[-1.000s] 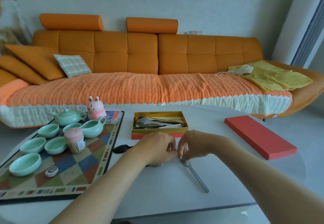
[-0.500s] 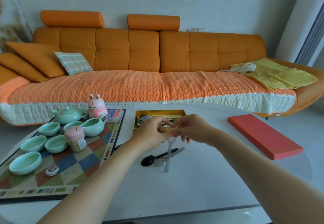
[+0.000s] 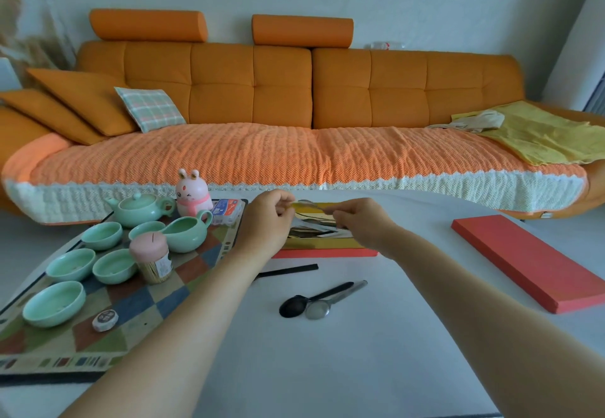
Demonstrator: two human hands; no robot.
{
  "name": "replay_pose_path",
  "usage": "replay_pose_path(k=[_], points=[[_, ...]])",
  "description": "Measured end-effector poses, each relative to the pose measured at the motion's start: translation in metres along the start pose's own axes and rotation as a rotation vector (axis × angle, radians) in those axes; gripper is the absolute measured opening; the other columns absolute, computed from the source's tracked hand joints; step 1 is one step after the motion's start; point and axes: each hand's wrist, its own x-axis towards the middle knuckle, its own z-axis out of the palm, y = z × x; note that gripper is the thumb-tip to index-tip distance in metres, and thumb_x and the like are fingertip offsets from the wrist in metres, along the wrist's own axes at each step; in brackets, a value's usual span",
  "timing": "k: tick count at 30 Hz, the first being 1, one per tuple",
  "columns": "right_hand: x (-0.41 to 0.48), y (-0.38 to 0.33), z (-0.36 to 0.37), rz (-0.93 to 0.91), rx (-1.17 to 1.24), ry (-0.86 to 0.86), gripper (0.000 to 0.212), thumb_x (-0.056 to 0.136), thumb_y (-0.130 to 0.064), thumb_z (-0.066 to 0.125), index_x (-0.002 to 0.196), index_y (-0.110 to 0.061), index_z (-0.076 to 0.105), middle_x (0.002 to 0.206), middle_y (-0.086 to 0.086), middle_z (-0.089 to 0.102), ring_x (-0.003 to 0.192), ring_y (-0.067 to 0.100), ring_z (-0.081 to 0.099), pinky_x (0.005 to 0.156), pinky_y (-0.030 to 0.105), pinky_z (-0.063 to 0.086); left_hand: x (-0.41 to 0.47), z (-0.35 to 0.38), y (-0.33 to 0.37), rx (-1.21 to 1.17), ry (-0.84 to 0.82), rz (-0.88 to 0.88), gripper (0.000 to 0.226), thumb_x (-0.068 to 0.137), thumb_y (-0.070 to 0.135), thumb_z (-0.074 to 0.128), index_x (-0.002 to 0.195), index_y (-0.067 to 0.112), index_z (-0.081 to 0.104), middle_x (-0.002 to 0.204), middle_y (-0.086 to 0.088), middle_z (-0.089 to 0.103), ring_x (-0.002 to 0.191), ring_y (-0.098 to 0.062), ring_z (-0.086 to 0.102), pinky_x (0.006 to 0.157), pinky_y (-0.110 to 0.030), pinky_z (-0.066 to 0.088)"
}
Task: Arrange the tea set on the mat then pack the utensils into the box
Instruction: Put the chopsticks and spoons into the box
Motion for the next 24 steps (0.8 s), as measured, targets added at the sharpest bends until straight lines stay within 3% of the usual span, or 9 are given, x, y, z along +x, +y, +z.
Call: replay_pose_path(k=[2,4,7,10,15,20,22,24], points=[[0.012,0.008,0.003,0.000,-0.177,0.063,0.029,0.104,-0.019,0.046,0.120,-0.022,0.069,0.063,-0.003,0.056,0.042,0.011,0.036,0.039,0.019,0.031,0.004,0.002,-0.010,0.144,-0.094,0.093,0.032,0.097,0.016,0.056,0.129,0.018,0.060,0.129,0.003,0.059,0.117,-0.011,0.054,0.093,-0.018,0.038],[0.020,0.013,0.006,-0.017,-0.352,0.077,0.032,0.105,-0.019,0.043,0.125,-0.024,0.067,0.071,-0.003,0.061,0.046,0.013,0.043,0.041,0.020,0.034,0.007,0.005,-0.017,0.271,-0.199,0.169,0.041,0.101,0.023,0.050,0.141,0.018,0.050,0.143,0.004,0.050,0.132,-0.014,0.042,0.103,-0.026,0.033],[0.030,0.018,0.009,-0.067,-0.603,0.124,0.034,0.103,-0.022,0.043,0.125,-0.033,0.067,0.096,0.000,0.069,0.068,0.018,0.058,0.057,0.026,0.045,0.011,0.012,-0.021,0.399,-0.320,0.237,0.049,0.102,0.036,0.044,0.148,0.021,0.042,0.153,0.005,0.041,0.141,-0.015,0.032,0.114,-0.039,0.028],[0.038,0.015,0.011,-0.090,-0.775,0.157,0.029,0.101,-0.026,0.048,0.117,-0.037,0.070,0.106,-0.002,0.070,0.089,0.021,0.063,0.071,0.030,0.051,0.014,0.018,-0.022,0.505,-0.437,0.264,0.053,0.102,0.047,0.037,0.150,0.027,0.038,0.157,0.006,0.035,0.145,-0.014,0.026,0.117,-0.043,0.023],[0.046,0.015,0.015,-0.119,-0.847,0.205,0.032,0.097,-0.015,0.055,0.114,-0.037,0.071,0.114,-0.002,0.065,0.102,0.021,0.059,0.083,0.031,0.049,0.015,0.020,-0.020,0.571,-0.515,0.246,0.059,0.101,0.055,0.030,0.152,0.026,0.034,0.158,0.005,0.033,0.147,-0.015,0.020,0.119,-0.043,0.019],[0.039,0.013,0.013,-0.078,-0.753,0.052,0.031,0.095,-0.016,0.046,0.098,-0.021,0.076,0.091,0.003,0.072,0.075,0.021,0.063,0.063,0.037,0.055,0.012,0.017,-0.016,0.577,-0.533,0.250,0.059,0.101,0.055,0.030,0.152,0.025,0.033,0.160,0.005,0.029,0.148,-0.015,0.017,0.120,-0.041,0.016],[0.034,0.012,0.011,-0.086,-0.732,0.009,0.031,0.095,-0.018,0.044,0.100,-0.015,0.075,0.092,0.008,0.072,0.073,0.021,0.062,0.069,0.039,0.056,0.010,0.014,-0.015,0.529,-0.496,0.272,0.056,0.102,0.051,0.035,0.150,0.023,0.038,0.157,0.005,0.034,0.146,-0.014,0.022,0.117,-0.038,0.021],[0.029,0.012,0.010,-0.130,-0.716,0.021,0.031,0.096,-0.018,0.045,0.109,-0.017,0.074,0.109,0.004,0.071,0.092,0.022,0.064,0.083,0.039,0.056,0.009,0.009,-0.015,0.489,-0.408,0.317,0.050,0.100,0.046,0.043,0.143,0.021,0.047,0.145,0.006,0.045,0.136,-0.014,0.034,0.110,-0.035,0.030]])
